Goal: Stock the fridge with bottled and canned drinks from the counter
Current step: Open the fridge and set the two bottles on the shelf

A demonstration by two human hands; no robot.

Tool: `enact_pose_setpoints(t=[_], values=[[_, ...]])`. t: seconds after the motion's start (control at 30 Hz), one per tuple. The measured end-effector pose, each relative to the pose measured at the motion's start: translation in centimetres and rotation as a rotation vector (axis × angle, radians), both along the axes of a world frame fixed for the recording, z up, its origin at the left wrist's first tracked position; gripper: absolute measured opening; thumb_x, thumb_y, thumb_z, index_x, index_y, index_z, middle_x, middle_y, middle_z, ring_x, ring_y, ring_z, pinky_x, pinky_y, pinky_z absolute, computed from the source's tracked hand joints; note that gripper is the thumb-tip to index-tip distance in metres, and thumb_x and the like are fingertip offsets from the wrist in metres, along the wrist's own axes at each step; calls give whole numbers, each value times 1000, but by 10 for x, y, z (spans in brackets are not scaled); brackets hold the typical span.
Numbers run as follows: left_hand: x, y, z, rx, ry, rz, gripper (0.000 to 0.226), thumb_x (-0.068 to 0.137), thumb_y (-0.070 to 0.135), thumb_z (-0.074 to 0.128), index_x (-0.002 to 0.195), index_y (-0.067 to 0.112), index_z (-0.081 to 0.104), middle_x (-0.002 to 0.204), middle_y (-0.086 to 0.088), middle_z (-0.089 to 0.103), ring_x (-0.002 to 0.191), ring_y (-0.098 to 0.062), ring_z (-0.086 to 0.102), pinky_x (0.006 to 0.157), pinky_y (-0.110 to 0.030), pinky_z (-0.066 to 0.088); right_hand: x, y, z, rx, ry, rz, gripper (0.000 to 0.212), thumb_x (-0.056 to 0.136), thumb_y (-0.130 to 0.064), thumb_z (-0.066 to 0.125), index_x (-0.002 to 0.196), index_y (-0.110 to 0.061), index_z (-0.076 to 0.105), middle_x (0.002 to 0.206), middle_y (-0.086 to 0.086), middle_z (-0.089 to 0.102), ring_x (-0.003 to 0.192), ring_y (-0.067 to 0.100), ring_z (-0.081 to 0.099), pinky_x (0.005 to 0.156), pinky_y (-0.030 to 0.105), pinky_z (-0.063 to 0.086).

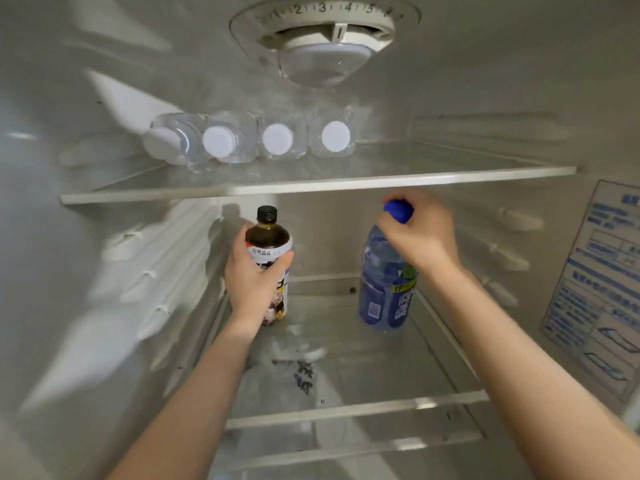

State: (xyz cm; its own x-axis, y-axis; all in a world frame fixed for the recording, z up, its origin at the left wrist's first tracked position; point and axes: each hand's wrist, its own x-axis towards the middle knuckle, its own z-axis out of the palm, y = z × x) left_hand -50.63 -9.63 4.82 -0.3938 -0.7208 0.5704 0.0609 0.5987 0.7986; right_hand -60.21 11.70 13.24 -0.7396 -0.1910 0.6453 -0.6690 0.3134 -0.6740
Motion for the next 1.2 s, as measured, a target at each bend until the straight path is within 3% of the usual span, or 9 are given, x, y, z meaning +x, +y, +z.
enact_pose_setpoints(t=[0.17,0.33,0.47,0.6,0.73,0.8,0.97,1.1,1.2], values=[[-1,-19,-3,86,12,60,81,68,41,79,137,27,38,126,6,58,116,-18,55,99,-42,45,-34,-28,3,80,14,171,19,84,-10,53,96,-13,69,92,0,65,95,24,60,86,31,44],[-7,-17,-9,32,13,96,89,71,43,77,144,21,31,136,1,52,125,-22,49,102,-42,42,-32,-35,-13,50,103,108,31,72,-33,53,93,-12,62,87,0,64,86,28,60,76,32,45],[-7,-12,-18,-28,72,165,88,67,25,83,138,6,35,132,-11,51,121,-29,49,103,-30,36,-21,-22,-64,2,-66,8,83,55,-52,77,125,-16,49,117,2,61,108,20,59,90,35,51],[-7,-10,-40,-20,8,114,91,62,6,81,137,-6,31,131,-25,46,122,-39,46,103,-49,38,-16,-22,-114,-5,-142,102,97,52,-37,84,135,-22,36,121,-6,58,104,13,61,86,32,52],[-10,-14,-58,15,-81,85,92,67,-5,73,143,-5,21,138,-26,38,130,-39,38,108,-47,32,-31,-16,-135,-32,-240,289,80,61,-16,83,120,-45,38,107,-27,60,96,-6,61,75,7,46],[-11,-16,-62,5,-115,90,92,70,-4,73,145,-4,18,141,-24,37,131,-38,37,110,-46,30,-35,-15,-142,-57,-238,250,71,58,-20,86,109,-49,45,100,-30,63,91,-7,63,71,7,47],[-14,-24,-61,-18,-170,38,89,80,3,67,148,0,10,146,-21,35,132,-36,38,108,-49,34,-42,-39,-146,-37,-116,-52,73,51,-47,83,113,-35,45,100,-16,60,86,9,61,63,25,43],[-8,-31,-61,-50,-198,55,84,87,11,63,149,2,8,143,-21,39,124,-35,45,101,-41,40,-57,-53,-145,-54,-119,-219,84,51,-43,85,120,-19,44,111,3,59,100,27,60,71,29,42],[-9,-33,-59,-28,-138,85,74,84,3,61,145,-2,19,136,-22,44,120,-36,45,97,-36,40,-58,-53,-145,-110,-146,-140,91,47,-37,88,122,-10,45,112,9,59,101,28,59,81,36,50]])
